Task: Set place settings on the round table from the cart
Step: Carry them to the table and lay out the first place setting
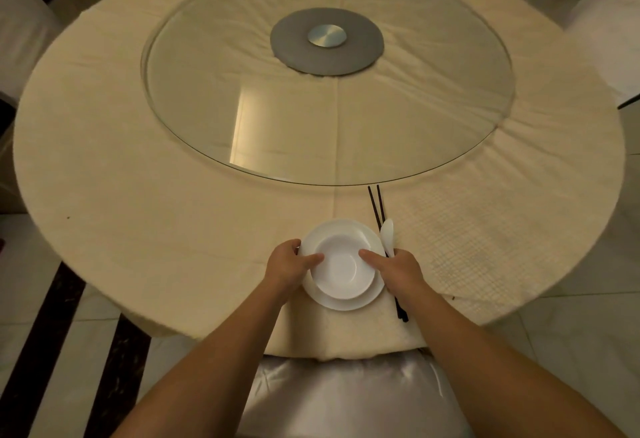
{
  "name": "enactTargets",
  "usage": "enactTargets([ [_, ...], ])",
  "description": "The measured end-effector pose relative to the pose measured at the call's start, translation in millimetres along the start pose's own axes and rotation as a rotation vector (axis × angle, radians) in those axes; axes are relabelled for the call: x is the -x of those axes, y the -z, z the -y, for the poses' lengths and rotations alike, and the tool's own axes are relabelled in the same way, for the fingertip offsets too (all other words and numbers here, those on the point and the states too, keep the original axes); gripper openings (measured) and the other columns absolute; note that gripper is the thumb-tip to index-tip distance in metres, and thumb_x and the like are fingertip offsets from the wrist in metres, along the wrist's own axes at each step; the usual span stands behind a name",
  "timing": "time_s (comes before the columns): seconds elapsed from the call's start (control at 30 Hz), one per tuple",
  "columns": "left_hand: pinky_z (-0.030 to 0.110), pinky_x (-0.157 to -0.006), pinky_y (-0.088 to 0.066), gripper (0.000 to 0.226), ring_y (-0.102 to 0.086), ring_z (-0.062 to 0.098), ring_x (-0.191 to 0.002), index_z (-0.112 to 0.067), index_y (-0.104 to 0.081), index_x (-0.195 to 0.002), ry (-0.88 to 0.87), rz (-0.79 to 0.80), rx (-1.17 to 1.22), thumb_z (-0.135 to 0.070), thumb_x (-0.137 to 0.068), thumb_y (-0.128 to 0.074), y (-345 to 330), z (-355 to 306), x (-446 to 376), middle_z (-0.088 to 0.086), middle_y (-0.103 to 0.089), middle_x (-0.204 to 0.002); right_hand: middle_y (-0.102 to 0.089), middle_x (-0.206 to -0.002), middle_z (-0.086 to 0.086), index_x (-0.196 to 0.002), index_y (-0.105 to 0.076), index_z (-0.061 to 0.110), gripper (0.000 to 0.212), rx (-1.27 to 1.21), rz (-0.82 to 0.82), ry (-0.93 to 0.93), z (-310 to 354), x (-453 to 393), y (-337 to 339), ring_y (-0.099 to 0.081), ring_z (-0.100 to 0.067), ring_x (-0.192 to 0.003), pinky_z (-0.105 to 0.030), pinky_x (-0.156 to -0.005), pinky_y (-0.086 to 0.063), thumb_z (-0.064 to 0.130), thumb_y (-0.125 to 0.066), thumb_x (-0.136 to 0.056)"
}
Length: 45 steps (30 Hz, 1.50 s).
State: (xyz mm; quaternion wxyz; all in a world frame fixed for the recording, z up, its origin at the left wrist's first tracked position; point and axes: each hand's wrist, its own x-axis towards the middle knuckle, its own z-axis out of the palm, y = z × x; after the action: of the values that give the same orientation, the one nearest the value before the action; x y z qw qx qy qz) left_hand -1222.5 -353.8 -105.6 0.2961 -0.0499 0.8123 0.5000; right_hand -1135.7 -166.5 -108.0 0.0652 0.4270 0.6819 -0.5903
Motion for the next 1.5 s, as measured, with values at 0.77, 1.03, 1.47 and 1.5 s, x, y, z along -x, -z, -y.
enactTargets([
  [0.77, 0.027, -0.069, -0.048, 0.018, -0.065, 0.015, -0.088, -0.024, -0.069, -0.101, -0.145, -0.233, 0.218, -0.035, -0.092, -0.058, -17.8, -22.4, 54.4, -0.012, -0.068, -0.093, -0.050, -0.060, -0.002, -0.075, -0.054, 0.011, 0.023, -0.223, 0.142, -0.008, 7.4, 66.9, 23.2, -0.040, -0.012, -0.043, -0.025, -0.042, -0.032, 0.026, -0.063, -0.090],
  [1.03, 0.027, -0.067, -0.044, 0.022, -0.058, 0.006, -0.062, -0.025, -0.073, -0.098, -0.063, 0.345, 0.402, -0.038, -0.096, -0.056, -26.4, -19.7, 84.3, -0.009, -0.067, -0.074, -0.054, -0.058, -0.005, -0.070, -0.059, 0.014, 0.033, 0.084, 0.428, 0.029, -1.3, 97.5, 8.3, -0.049, -0.015, -0.047, -0.028, -0.049, -0.040, 0.047, -0.058, -0.073],
  [1.47, 0.023, -0.061, -0.055, 0.020, -0.059, 0.011, -0.060, -0.001, -0.064, -0.088, 0.083, -0.038, 0.601, -0.017, -0.097, -0.058, -9.3, 1.8, 84.9, 0.006, -0.067, -0.079, -0.066, -0.095, 0.000, -0.111, -0.061, 0.019, 0.031, 0.966, -0.049, 0.518, 15.8, 49.7, 21.0, -0.063, -0.020, -0.084, -0.032, -0.066, -0.048, 0.042, -0.049, -0.095],
  [1.5, 0.024, -0.061, -0.055, 0.020, -0.059, 0.012, -0.060, -0.001, -0.064, -0.086, 0.085, -0.045, 0.603, -0.017, -0.097, -0.058, -7.6, 3.3, 86.3, 0.006, -0.066, -0.079, -0.064, -0.100, 0.000, -0.115, -0.060, 0.020, 0.030, 1.037, -0.034, 0.526, 19.5, 43.7, 18.7, -0.062, -0.020, -0.087, -0.030, -0.066, -0.046, 0.039, -0.051, -0.093],
])
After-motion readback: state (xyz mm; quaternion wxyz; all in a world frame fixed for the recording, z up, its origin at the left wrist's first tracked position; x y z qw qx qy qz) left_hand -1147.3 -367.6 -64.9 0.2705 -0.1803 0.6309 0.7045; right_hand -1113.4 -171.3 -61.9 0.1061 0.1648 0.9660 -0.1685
